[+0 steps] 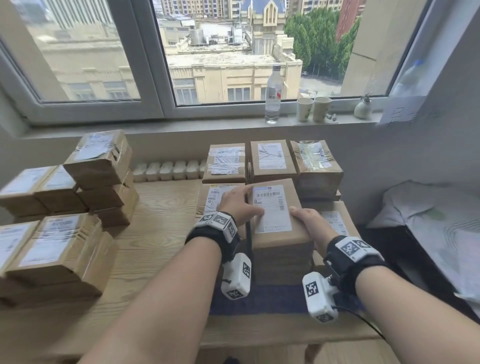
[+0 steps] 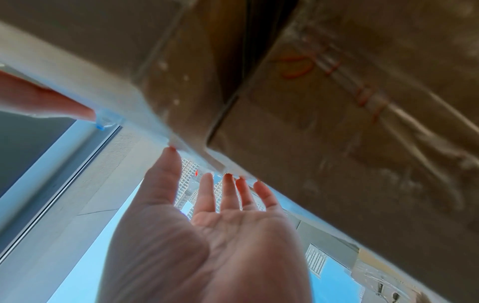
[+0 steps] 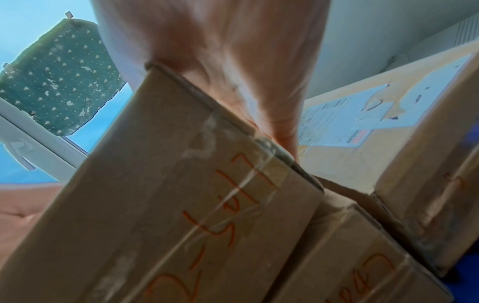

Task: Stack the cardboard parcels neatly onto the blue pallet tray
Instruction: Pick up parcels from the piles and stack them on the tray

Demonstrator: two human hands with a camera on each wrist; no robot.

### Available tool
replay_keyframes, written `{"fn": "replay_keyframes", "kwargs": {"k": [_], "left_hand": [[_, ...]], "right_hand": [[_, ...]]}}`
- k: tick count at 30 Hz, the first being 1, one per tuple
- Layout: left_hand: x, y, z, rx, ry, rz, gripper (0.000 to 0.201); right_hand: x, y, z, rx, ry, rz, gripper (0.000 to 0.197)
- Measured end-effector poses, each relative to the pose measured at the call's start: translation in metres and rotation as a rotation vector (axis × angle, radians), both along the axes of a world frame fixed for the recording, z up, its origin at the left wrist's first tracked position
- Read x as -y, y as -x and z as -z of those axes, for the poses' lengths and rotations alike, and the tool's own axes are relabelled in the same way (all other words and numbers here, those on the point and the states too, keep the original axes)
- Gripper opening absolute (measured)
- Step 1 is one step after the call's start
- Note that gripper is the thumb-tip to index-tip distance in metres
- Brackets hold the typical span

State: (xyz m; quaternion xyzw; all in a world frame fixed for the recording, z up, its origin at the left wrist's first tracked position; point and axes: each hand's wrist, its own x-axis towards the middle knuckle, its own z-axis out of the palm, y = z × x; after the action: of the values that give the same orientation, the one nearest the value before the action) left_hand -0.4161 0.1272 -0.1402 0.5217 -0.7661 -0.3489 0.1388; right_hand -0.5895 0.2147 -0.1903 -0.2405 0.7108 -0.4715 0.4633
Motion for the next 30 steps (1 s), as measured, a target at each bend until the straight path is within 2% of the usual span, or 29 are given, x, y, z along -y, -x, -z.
{"fn": "replay_keyframes", "kwargs": {"k": [4,5,8,9,13,22,26,30], "left_hand": [[0.008,0.002,0.007,0.049,0.038,0.009,0.067],[0.01,0.003,0.008,0.064,0.044,0.012,0.069],[0.012,0.006,0.011,0.105,0.051,0.027,0.076],[0.012,0.007,0.012,0.108,0.046,0.028,0.077],[0.014,0.009,0.015,0.113,0.039,0.02,0.076],[0.002,0.01,0.009,0.189,0.093,0.008,0.069],[-0.007,0.015,0.004,0.241,0.164,0.026,0.057],[-0.017,0.012,-0.003,0.293,0.195,0.052,0.066]], "right_hand": [[0.005,-0.001,0.0,-0.044,-0.025,-0.011,0.039],[0.005,-0.001,0.0,-0.065,-0.034,-0.016,0.039],[0.007,0.0,0.002,-0.139,-0.064,-0.02,0.062],[0.007,0.001,0.002,-0.155,-0.071,-0.026,0.063],[0.008,-0.001,-0.004,-0.242,-0.113,-0.078,0.045],[0.008,-0.009,-0.023,-0.494,-0.196,-0.183,0.049],[0.005,-0.013,-0.036,-0.648,-0.211,-0.227,0.047],[-0.002,-0.019,-0.054,-0.866,-0.193,-0.26,0.054]]}}
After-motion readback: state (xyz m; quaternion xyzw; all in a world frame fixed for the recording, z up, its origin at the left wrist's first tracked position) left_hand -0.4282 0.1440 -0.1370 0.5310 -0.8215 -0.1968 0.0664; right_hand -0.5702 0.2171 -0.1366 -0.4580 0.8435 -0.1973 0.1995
